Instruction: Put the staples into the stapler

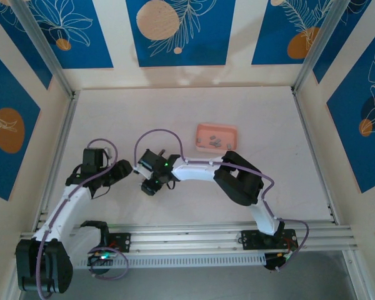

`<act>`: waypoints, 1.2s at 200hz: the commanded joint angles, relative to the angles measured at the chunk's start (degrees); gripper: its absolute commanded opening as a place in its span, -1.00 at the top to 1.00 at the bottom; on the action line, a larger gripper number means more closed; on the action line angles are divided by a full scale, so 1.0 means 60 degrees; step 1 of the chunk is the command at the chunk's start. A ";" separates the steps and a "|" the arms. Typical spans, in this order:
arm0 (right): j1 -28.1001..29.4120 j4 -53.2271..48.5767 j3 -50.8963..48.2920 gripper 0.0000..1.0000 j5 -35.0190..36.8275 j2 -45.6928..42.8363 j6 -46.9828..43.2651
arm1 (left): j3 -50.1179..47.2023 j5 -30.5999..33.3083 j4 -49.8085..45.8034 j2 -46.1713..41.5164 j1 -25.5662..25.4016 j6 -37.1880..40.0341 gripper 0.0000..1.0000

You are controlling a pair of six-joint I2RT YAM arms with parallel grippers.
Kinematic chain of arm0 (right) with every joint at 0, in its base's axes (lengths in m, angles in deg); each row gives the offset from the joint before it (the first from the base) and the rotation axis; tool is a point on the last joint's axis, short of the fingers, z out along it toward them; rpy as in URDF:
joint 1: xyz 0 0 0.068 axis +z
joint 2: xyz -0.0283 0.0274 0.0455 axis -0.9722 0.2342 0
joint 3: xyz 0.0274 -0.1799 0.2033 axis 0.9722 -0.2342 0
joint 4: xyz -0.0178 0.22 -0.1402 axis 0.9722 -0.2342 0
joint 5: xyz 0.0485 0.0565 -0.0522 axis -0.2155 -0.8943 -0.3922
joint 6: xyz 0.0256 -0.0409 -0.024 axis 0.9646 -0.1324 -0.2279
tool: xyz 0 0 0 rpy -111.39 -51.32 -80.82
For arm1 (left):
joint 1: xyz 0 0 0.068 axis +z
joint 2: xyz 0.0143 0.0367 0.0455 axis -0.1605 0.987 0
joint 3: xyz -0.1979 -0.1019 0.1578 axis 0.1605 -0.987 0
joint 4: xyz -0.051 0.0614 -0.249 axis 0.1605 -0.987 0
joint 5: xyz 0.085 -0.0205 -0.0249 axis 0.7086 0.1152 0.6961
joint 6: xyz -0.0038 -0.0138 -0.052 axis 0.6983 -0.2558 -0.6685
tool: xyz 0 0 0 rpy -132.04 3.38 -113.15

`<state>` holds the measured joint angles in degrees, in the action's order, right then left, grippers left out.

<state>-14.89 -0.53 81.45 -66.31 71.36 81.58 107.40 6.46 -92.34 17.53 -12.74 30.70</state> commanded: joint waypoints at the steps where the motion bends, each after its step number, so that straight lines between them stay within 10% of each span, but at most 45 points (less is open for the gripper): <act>1: 0.0038 0.0940 -0.0421 0.02 0.0231 0.0035 -0.0126 | -0.0083 -0.0403 0.0130 -0.0055 0.0102 0.0107 -0.26; 85: -0.0837 0.3921 -0.3000 0.29 -0.0232 -0.2199 0.1064 | 0.0083 -0.1539 0.0709 -0.0334 -0.0171 -0.0187 -0.09; 240: -0.2008 0.8758 -0.7174 0.36 -0.1323 -0.5204 0.1312 | 0.0792 -0.2364 0.4959 0.1844 -0.3780 -0.1120 -0.07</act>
<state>-28.01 47.47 38.61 -74.24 42.09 91.55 111.93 -5.98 -67.91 28.55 -34.73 25.92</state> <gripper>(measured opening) 0.322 0.536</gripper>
